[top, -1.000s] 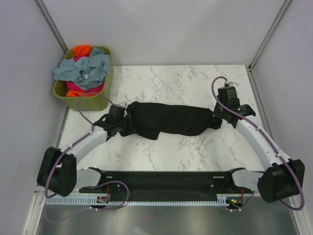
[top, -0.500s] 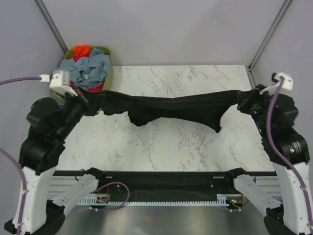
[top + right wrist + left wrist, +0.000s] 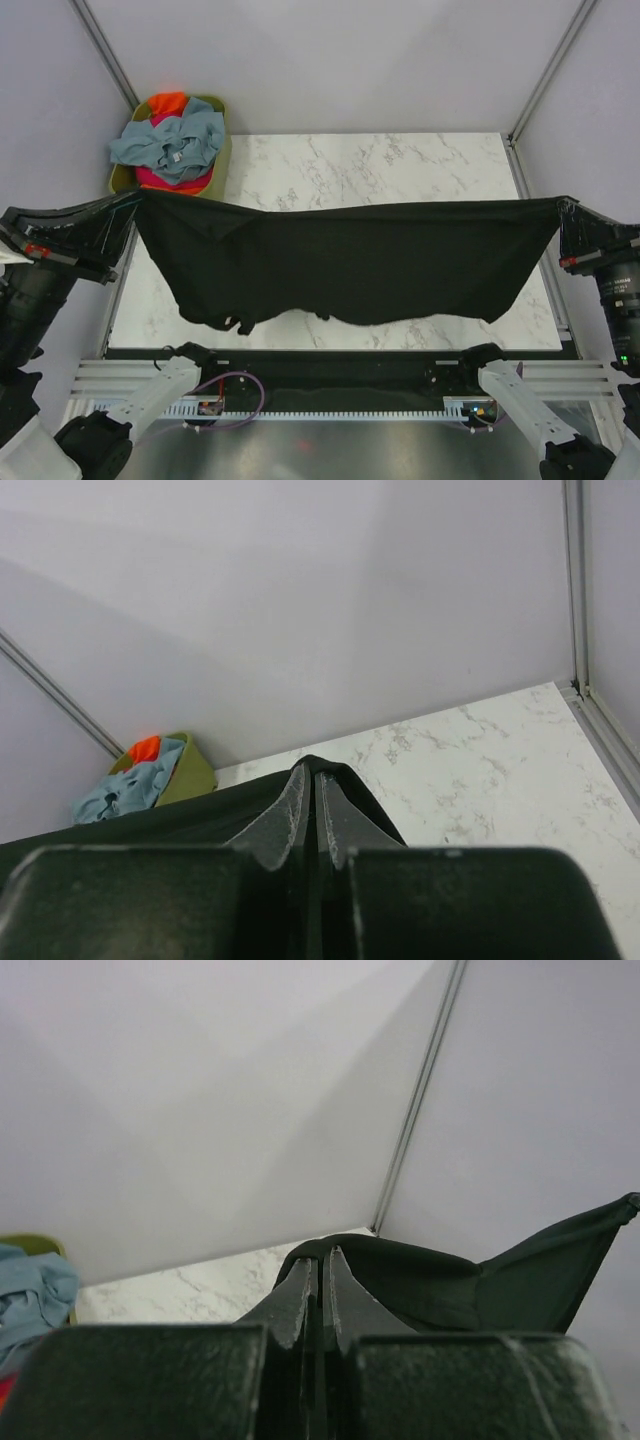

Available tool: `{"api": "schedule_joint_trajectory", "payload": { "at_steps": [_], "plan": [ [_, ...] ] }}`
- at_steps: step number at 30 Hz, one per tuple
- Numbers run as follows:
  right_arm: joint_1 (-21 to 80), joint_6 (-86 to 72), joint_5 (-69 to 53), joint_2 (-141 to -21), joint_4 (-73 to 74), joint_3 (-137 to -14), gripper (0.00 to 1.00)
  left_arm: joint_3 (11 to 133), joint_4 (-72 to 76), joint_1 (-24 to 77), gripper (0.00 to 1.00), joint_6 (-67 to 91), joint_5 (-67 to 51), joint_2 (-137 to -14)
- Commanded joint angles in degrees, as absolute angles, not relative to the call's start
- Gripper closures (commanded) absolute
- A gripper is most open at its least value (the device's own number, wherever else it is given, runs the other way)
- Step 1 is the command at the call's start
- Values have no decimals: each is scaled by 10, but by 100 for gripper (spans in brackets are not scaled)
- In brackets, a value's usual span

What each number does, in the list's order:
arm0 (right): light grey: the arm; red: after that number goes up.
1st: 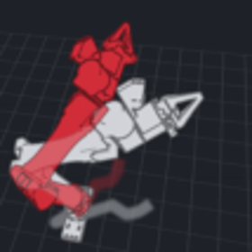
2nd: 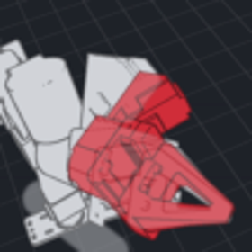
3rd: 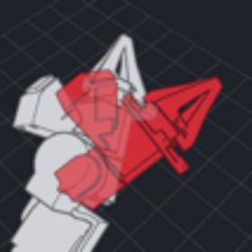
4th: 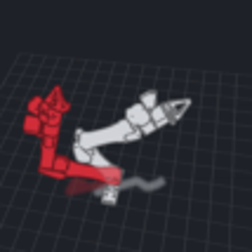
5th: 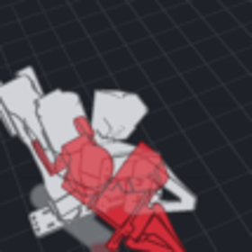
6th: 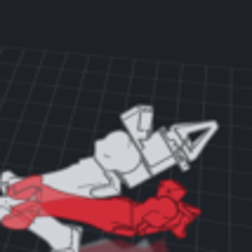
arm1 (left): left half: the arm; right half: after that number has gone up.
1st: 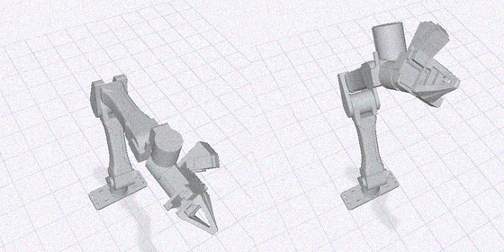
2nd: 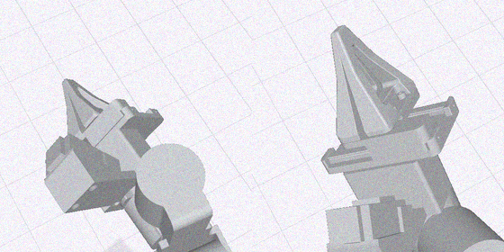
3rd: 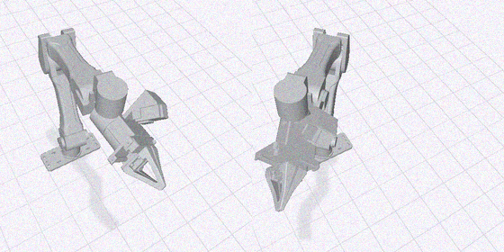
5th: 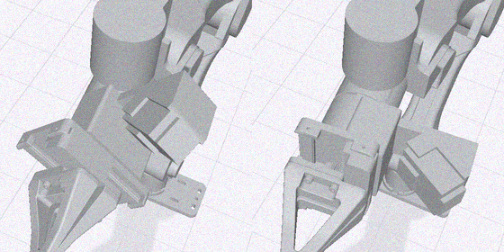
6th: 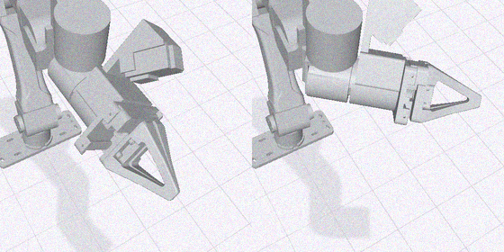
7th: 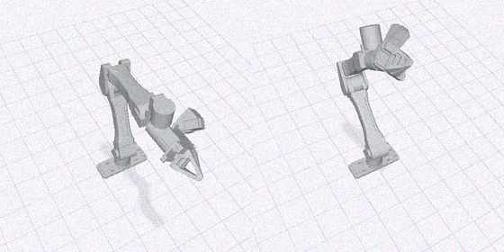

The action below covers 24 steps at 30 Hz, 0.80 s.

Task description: Fold and stack the t-shirts

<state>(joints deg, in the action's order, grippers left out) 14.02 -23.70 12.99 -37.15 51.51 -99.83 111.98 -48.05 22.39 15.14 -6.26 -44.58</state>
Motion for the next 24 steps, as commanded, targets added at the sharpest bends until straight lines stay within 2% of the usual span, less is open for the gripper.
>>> {"api": "schedule_joint_trajectory", "payload": {
  "at_steps": [1, 10, 15, 16, 17, 18, 19, 20, 21, 22, 24],
  "plan": [
    [139, -225, 152, -459, 553, -1034, 92, 1157, -468, 226, 98, 98, -93, -517],
    [139, -236, 259, -691, 538, -1013, 92, 1196, -467, 222, 94, 61, -48, -749],
    [92, -239, 267, -873, 478, -988, 94, 1273, -489, 131, 98, 80, -89, -1009],
    [81, -243, 251, -904, 465, -996, 72, 1308, -494, 123, 97, 80, -89, -1047],
    [63, -247, 236, -964, 464, -1004, 55, 1325, -497, 112, 90, 79, -83, -1119],
    [55, -250, 234, -994, 465, -1014, 36, 1358, -498, 106, 51, 83, -76, -1152],
    [48, -254, 234, -1021, 465, -1036, 6, 1382, -504, 100, 42, 94, -78, -1184],
    [35, -253, 228, -1070, 466, -1048, 2, 1405, -511, 92, 34, 98, -88, -1238],
    [29, -248, 218, -1091, 475, -1077, 2, 1435, -520, 91, 9, 102, -104, -1254],
    [25, -243, 214, -1104, 481, -1088, 2, 1439, -522, 91, 1, 110, -107, -1263],
    [21, -233, 207, -1105, 472, -1086, 2, 1414, -520, 95, 0, 112, -101, -1253]
  ]
}}
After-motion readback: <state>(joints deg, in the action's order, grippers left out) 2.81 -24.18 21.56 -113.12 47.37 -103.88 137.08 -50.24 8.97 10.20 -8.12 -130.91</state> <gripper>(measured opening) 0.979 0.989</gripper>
